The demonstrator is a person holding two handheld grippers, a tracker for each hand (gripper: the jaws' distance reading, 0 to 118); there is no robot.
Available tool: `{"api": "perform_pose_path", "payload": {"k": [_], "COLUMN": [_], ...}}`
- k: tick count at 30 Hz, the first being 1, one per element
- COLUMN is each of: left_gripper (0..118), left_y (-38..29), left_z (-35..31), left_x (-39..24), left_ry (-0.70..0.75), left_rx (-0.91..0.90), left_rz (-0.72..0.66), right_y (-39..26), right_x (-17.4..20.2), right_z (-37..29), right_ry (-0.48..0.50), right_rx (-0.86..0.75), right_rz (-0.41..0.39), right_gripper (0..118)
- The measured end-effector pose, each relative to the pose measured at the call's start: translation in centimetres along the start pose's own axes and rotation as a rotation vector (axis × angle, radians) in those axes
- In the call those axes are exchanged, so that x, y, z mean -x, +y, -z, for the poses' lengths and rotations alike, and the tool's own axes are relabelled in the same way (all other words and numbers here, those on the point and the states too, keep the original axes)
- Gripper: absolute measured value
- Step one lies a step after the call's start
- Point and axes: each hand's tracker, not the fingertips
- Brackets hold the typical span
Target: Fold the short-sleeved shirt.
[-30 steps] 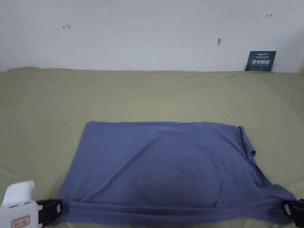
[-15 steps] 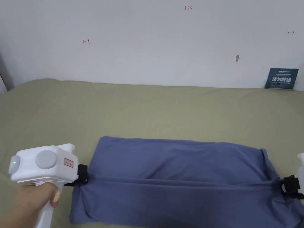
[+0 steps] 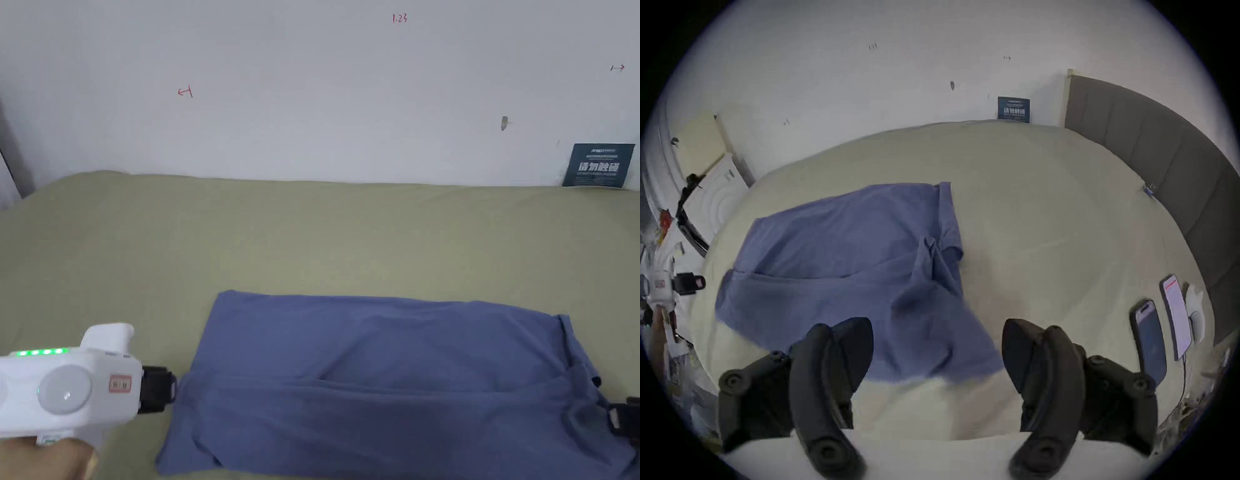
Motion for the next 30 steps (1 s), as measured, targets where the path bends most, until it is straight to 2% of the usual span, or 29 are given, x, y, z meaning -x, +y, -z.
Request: {"api": "perform_pose_path", "payload": {"k": [1,2,3,4,5,6,8,13,14,15,16,18,19,24,25,26,27,28,30], "left_gripper": [34,14,13,7,0,0,0,2,12,26,46,72,77,77,76,68,48,5,3], "left_y": [-1.0,-2.2,-3.2,-4.4,-5.3,-6.4,-7.8,-7.7,-7.4,-6.9,-5.9,-4.9,-4.3,-3.0,-3.0,-3.0,-2.7,-2.7,-2.7], "left_z": [-0.8,-1.1,-1.5,-1.1,-1.1,-1.1,-0.9,1.2,1.7,2.3,2.7,3.8,4.3,7.7,7.8,7.5,7.1,5.9,5.1], "left_x": [-0.1,-0.1,-0.1,0.7,0.7,0.5,0.5,-0.1,-0.2,-0.3,-0.8,-0.3,-0.3,-0.5,-0.4,-0.4,-0.4,-1.3,-0.8], "left_ry": [0.016,0.010,0.000,-0.029,-0.049,-0.067,-0.090,-0.112,-0.104,-0.072,-0.040,-0.066,-0.078,-0.051,-0.056,-0.052,-0.044,-0.020,-0.057], "left_rx": [-0.006,-0.002,-0.002,0.015,0.039,0.064,0.085,0.123,0.121,0.120,0.115,0.116,0.115,0.189,0.193,0.183,0.181,0.180,0.141], "left_rz": [0.020,0.019,0.013,0.010,0.002,-0.011,-0.019,-0.027,-0.016,0.000,-0.005,-0.037,-0.064,-0.070,-0.057,-0.058,-0.059,-0.053,-0.007], "right_y": [-0.8,-1.4,-2.0,-2.9,-3.8,-4.9,-6.2,-7.5,-7.4,-7.0,-6.6,-6.1,-5.7,-4.1,-3.6,-3.2,-2.9,-2.4,-1.5], "right_x": [-0.1,-0.1,-0.1,0.1,0.2,0.2,0.4,0.2,0.1,-0.2,-0.4,-0.8,-1.2,-1.6,-1.5,-1.4,-1.4,-1.3,-1.5], "right_z": [-0.9,-1.3,-1.7,-1.8,-1.9,-2.0,-1.8,-1.8,-1.9,-2.0,-2.0,-2.0,-2.0,-0.9,-0.4,0.2,0.6,1.4,3.1], "right_ry": [0.016,0.032,0.033,0.022,-0.006,-0.028,0.002,0.018,0.014,0.011,0.006,-0.010,-0.014,-0.019,-0.018,-0.020,-0.036,-0.063,-0.081], "right_rx": [0.001,0.014,0.029,0.055,0.059,0.055,0.093,0.111,0.106,0.098,0.092,0.083,0.082,0.066,0.061,0.062,0.065,0.069,0.098], "right_rz": [0.016,0.021,0.017,-0.002,-0.025,-0.037,-0.053,-0.036,-0.032,-0.028,-0.026,-0.020,-0.016,0.014,0.013,0.010,0.000,-0.016,-0.032], "right_gripper": [81,67,46,11,0,0,0,0,0,0,0,0,0,0,10,37,72,103,106]}}
